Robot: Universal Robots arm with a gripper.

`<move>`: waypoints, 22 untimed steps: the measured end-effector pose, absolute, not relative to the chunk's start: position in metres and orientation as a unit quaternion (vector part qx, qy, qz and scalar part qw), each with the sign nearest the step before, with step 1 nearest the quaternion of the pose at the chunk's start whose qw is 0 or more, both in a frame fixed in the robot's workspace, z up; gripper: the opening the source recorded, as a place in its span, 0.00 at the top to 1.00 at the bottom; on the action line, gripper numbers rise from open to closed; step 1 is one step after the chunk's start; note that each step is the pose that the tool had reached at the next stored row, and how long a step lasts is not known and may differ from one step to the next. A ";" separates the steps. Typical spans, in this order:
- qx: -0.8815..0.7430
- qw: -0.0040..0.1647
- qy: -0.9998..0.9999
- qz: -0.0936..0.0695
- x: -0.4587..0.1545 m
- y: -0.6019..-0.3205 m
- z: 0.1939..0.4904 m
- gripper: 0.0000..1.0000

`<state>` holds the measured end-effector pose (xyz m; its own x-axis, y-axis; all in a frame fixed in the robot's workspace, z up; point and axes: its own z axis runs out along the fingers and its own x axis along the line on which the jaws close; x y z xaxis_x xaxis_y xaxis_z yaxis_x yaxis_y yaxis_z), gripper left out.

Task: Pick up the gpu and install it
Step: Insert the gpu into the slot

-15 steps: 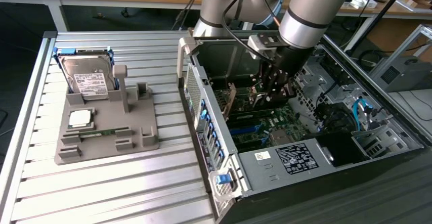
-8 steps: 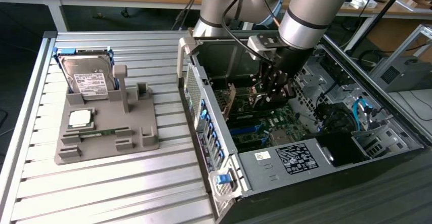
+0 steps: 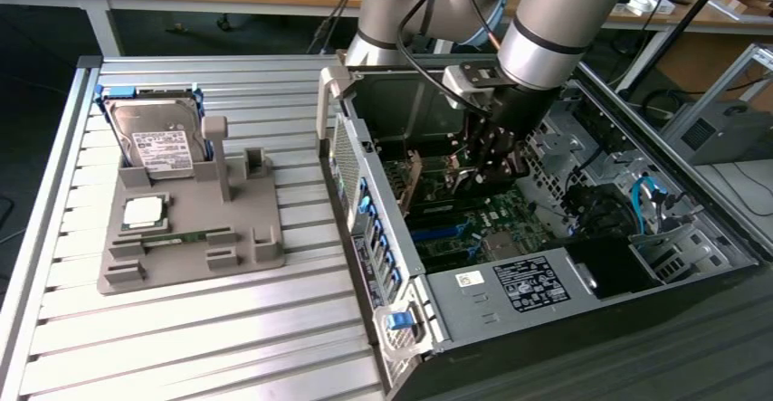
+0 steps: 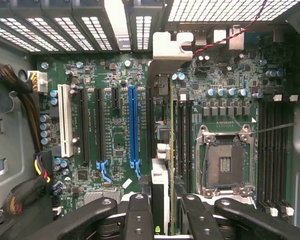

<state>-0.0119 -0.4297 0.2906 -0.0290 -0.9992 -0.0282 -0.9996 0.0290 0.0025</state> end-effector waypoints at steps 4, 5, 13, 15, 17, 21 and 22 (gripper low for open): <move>-0.697 0.009 0.717 0.011 -0.012 -0.430 0.290 0.73; -0.697 0.009 0.717 0.011 -0.012 -0.430 0.289 0.73; -0.697 0.009 0.717 0.011 -0.012 -0.430 0.287 0.73; -0.697 0.009 0.717 0.011 -0.012 -0.430 0.287 0.73; -0.697 0.009 0.717 0.011 -0.012 -0.430 0.286 0.73; -0.697 0.009 0.717 0.011 -0.012 -0.430 0.285 0.73; -0.697 0.009 0.717 0.011 -0.012 -0.430 0.285 0.73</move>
<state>-0.0119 -0.4301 0.2847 -0.0290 -0.9992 -0.0282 -0.9996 0.0290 0.0025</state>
